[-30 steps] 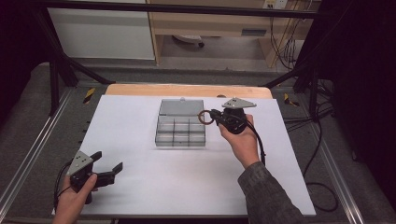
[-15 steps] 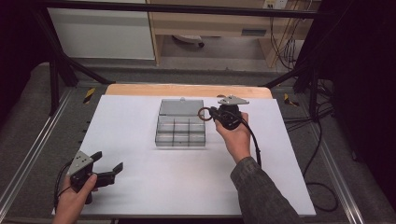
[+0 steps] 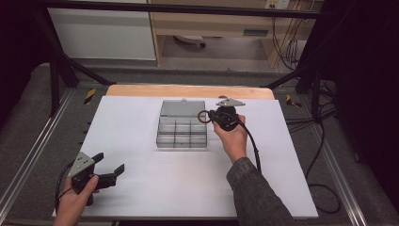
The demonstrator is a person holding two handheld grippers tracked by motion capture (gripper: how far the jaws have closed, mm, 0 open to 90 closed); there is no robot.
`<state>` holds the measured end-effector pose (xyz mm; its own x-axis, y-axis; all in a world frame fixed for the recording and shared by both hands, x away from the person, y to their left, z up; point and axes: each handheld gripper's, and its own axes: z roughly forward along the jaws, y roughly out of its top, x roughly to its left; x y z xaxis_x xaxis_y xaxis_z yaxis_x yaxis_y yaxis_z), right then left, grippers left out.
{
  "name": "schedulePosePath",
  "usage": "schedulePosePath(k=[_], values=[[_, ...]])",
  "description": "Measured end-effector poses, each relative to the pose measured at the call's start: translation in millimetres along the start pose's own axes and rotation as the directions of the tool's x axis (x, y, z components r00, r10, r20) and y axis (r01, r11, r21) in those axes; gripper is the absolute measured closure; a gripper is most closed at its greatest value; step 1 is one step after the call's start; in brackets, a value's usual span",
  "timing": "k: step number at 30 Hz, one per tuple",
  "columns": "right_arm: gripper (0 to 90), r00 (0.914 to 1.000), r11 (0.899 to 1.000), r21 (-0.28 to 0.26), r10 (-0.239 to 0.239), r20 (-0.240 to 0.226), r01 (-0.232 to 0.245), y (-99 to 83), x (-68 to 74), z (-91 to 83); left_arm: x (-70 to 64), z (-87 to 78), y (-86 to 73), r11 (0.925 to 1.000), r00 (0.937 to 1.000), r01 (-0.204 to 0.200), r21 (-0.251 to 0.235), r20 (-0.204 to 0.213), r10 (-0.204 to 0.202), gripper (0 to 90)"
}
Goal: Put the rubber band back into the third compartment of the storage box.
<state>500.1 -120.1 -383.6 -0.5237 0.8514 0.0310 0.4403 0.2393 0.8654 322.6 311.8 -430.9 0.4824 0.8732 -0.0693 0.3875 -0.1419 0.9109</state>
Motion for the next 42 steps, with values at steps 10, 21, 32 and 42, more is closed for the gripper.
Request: schedulePosePath(k=[10,21,32,42], values=[[84.4,1.0000,1.000,0.027,-0.003,0.008,0.002,-4.3,0.3,8.8,-0.6,0.6,0.2,1.0000,1.0000,-0.004,0.002,0.003,0.004,4.3],[84.4,0.9999,0.999,0.041,-0.013,0.009,0.012,-6.7,1.9,13.3,-0.6,0.1,0.6,1.0000,1.0000,-0.005,0.001,0.004,0.005,4.3],[84.4,0.9998,0.999,0.051,-0.014,0.014,0.013,-7.9,0.9,15.6,-0.2,0.5,0.8,1.0000,1.0000,-0.007,0.002,0.004,0.007,4.3],[84.4,0.9998,0.998,0.060,-0.019,0.009,0.018,-10.2,5.2,20.6,-0.4,0.7,0.6,1.0000,1.0000,-0.005,0.004,0.004,0.005,4.3]])
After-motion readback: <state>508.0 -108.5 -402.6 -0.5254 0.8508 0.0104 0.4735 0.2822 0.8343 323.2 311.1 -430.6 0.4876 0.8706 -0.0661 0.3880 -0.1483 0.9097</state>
